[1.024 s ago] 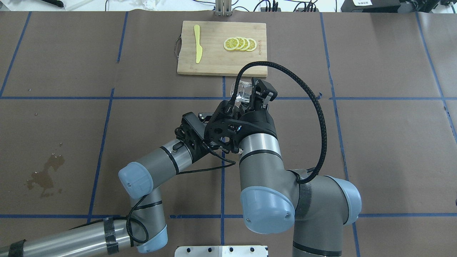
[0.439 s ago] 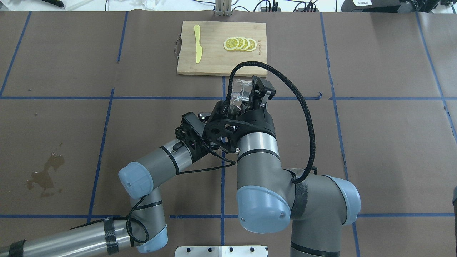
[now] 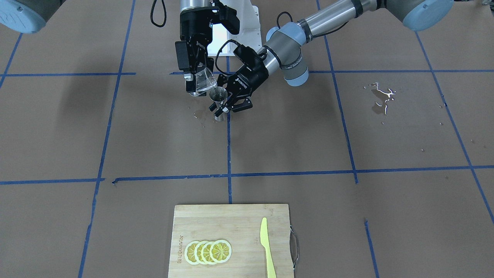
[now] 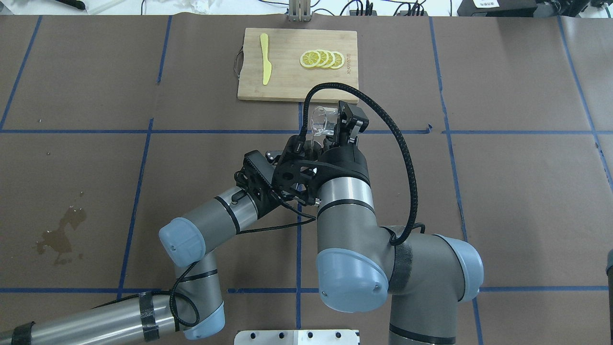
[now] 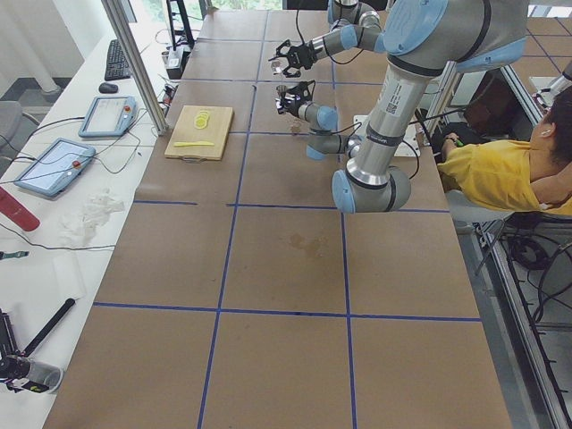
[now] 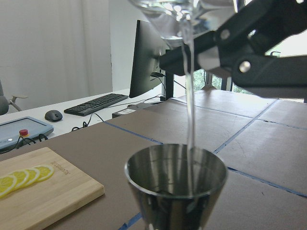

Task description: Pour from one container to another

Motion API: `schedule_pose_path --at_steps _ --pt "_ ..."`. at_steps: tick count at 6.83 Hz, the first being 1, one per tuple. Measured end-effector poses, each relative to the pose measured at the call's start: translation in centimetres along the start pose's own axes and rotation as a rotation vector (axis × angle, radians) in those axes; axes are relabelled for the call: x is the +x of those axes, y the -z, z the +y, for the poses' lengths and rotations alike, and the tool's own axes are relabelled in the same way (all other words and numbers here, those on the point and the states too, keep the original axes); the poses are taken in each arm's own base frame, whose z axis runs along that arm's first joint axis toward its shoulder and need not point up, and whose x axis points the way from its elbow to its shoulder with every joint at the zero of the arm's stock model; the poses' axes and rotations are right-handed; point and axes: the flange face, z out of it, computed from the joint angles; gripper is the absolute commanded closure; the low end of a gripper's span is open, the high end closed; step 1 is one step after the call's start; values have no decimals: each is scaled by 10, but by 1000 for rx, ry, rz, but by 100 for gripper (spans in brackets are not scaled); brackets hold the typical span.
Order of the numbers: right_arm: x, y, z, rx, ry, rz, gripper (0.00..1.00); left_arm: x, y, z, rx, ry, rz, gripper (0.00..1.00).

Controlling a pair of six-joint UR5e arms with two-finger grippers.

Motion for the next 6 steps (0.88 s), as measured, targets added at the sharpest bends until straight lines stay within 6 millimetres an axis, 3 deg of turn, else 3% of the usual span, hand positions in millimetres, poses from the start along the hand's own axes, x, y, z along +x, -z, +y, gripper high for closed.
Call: schedule_pose_path --at_steps 6 --pt "3 -2 1 -3 29 13 100 1 0 1 -2 0 1 100"
